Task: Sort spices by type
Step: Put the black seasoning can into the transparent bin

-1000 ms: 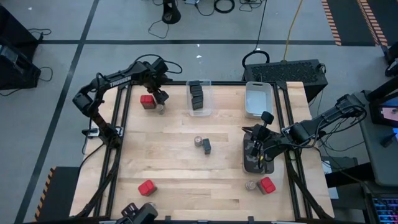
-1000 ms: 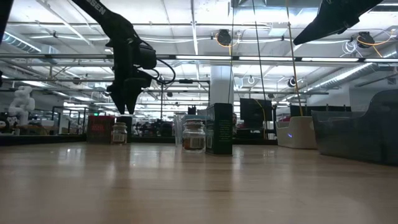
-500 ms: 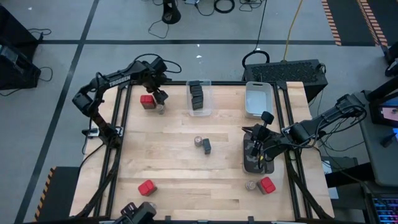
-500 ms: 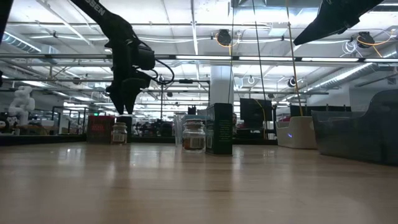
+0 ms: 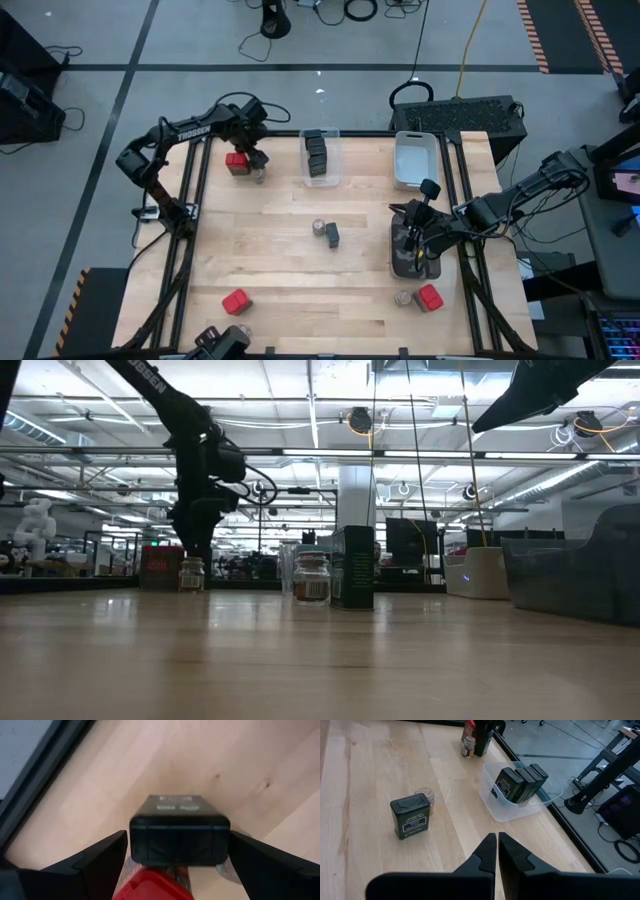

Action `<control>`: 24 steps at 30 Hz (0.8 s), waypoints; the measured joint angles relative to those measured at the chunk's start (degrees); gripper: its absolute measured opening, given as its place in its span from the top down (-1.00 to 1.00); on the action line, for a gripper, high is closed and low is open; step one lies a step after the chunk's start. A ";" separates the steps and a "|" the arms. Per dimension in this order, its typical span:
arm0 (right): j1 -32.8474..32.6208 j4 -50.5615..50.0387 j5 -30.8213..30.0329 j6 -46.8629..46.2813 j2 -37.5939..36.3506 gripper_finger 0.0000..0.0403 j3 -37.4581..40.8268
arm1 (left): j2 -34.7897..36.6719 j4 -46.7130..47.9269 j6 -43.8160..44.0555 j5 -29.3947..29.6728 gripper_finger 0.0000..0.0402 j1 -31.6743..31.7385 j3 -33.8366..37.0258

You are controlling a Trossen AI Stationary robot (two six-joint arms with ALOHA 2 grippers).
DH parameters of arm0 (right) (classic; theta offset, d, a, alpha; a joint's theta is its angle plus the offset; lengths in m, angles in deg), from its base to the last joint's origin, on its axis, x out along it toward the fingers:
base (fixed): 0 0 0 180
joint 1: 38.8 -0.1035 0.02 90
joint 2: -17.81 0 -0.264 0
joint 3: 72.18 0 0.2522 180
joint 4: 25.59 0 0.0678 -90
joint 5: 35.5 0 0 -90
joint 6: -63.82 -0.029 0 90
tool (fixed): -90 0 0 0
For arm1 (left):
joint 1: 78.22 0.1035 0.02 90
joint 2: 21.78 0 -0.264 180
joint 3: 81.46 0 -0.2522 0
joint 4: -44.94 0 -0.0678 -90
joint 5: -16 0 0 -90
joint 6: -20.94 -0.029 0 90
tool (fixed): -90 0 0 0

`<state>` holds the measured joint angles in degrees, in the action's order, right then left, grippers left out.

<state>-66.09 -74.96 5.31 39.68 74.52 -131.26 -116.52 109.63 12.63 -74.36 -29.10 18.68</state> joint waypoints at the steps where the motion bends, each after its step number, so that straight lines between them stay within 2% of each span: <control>1: -0.02 -0.02 0.00 0.00 0.00 1.00 0.00 | 0.00 -0.01 -0.03 0.00 -0.71 0.00 -0.08; 24: -0.02 -0.02 -0.02 0.00 0.00 1.00 0.00 | 0.02 -0.93 3.51 -0.48 -0.70 0.00 -0.36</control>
<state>-66.11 -74.99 5.29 39.68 74.52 -131.26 -116.50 108.69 16.14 -74.84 -29.10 18.32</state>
